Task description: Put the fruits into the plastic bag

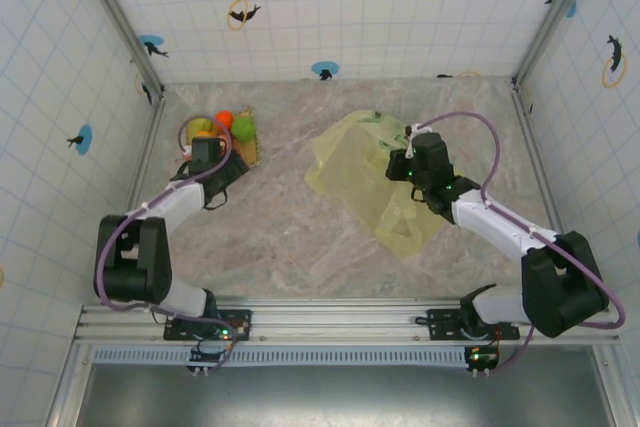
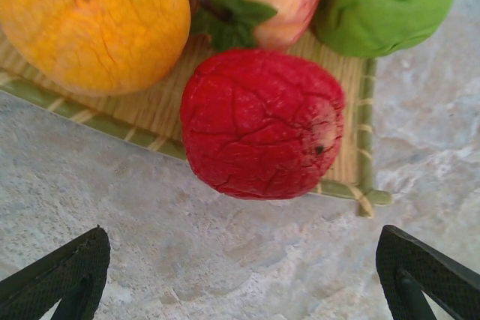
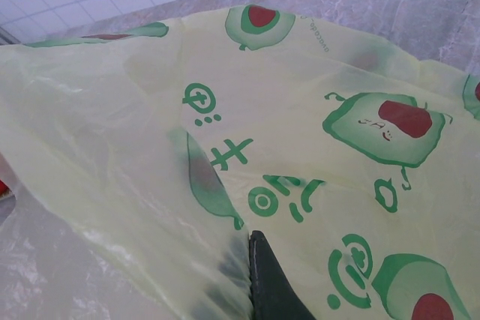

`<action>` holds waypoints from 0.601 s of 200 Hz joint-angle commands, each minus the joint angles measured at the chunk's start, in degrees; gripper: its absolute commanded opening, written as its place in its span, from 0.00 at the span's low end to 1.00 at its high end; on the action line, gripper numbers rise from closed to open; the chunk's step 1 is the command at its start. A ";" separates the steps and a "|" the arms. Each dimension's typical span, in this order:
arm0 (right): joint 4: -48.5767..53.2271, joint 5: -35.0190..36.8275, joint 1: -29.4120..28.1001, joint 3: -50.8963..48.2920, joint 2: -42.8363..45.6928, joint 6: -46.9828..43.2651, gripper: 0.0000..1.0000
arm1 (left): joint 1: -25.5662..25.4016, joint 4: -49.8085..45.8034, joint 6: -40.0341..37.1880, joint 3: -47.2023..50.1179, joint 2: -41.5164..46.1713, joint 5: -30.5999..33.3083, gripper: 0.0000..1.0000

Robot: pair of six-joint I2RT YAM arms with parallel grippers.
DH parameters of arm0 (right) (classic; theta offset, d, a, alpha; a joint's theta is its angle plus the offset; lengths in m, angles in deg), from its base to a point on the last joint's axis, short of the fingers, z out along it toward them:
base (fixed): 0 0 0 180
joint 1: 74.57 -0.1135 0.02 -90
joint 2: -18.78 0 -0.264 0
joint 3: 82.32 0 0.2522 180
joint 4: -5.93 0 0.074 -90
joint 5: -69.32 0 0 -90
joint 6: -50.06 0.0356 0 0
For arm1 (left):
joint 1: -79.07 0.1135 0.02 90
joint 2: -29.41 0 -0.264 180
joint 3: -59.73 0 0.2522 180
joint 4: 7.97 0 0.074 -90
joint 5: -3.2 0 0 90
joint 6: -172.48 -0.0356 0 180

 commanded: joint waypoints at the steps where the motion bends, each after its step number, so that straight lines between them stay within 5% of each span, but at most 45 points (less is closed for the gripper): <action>1: -2.26 -0.90 0.53 -1.52 1.78 -0.78 0.00 | 0.62 2.43 1.20 -2.74 -2.55 -1.30 0.93; 120: -1.38 -1.64 0.88 -1.53 3.05 -0.88 0.00 | 0.70 2.98 -0.82 -9.25 -12.10 -0.77 0.91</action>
